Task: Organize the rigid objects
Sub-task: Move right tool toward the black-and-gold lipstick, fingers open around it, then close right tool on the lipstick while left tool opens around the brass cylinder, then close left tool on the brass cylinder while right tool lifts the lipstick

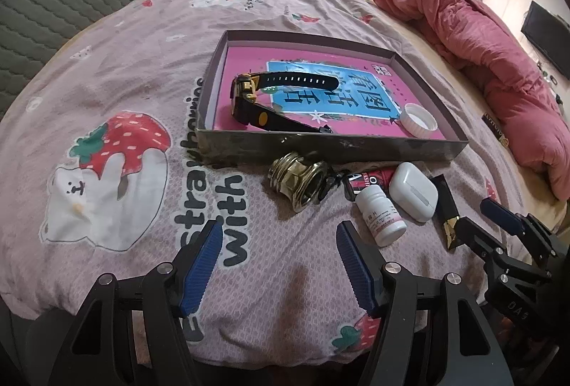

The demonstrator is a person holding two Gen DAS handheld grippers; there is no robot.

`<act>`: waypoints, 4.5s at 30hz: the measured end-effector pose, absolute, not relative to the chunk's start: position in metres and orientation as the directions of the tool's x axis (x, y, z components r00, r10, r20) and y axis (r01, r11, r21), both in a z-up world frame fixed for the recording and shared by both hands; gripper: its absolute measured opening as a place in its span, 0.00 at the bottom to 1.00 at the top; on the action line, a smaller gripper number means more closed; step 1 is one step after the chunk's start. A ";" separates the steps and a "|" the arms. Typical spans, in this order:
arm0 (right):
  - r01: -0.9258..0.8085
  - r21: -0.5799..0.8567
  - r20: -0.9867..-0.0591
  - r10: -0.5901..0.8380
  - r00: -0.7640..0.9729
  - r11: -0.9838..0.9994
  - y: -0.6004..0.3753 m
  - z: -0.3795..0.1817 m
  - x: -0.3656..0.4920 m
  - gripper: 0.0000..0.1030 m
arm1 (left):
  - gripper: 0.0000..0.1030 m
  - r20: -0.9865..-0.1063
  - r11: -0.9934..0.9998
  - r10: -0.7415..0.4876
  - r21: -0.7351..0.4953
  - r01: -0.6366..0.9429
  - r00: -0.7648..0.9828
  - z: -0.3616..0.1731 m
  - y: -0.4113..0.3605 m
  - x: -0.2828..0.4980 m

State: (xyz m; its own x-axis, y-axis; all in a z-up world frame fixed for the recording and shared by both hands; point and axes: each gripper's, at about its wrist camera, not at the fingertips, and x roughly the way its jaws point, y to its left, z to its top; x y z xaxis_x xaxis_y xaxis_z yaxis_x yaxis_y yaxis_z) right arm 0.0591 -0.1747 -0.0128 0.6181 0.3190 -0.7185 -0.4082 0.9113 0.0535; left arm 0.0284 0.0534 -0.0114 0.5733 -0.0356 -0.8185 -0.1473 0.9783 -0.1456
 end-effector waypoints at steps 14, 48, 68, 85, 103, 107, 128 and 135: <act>-0.404 0.035 -0.761 0.286 0.583 0.914 -0.165 -0.035 0.072 0.57 | 0.66 -0.811 0.975 -0.059 -0.173 -0.142 0.583 -0.026 0.061 0.049; -0.315 0.051 -0.769 0.238 0.593 0.948 -0.187 -0.043 0.093 0.57 | 0.66 -0.779 0.956 -0.147 -0.271 -0.116 0.610 -0.041 0.076 0.075; -0.405 -0.048 -0.759 0.230 0.609 0.913 -0.167 -0.053 0.091 0.42 | 0.45 -0.772 0.951 -0.204 -0.302 -0.066 0.602 -0.046 0.073 0.084; -0.431 -0.020 -0.757 0.268 0.595 0.902 -0.167 -0.054 0.090 0.31 | 0.32 -0.768 0.928 -0.253 -0.365 -0.077 0.588 -0.049 0.079 0.081; -0.411 0.026 -0.761 0.285 0.583 0.911 -0.179 -0.047 0.090 0.22 | 0.32 -0.759 0.935 -0.225 -0.345 -0.085 0.611 -0.032 0.079 0.056; -0.400 0.035 -0.755 0.286 0.590 0.916 -0.184 -0.042 0.089 0.22 | 0.32 -0.755 0.939 -0.224 -0.337 -0.071 0.616 -0.027 0.076 0.051; -0.404 0.048 -0.689 0.323 0.649 0.914 -0.192 -0.013 0.073 0.22 | 0.32 -0.733 0.957 -0.213 -0.289 -0.013 0.646 -0.004 0.048 0.030; -0.431 0.050 -0.675 0.348 0.650 0.901 -0.189 -0.008 0.069 0.22 | 0.32 -0.721 0.961 -0.218 -0.275 0.017 0.658 0.001 0.040 0.028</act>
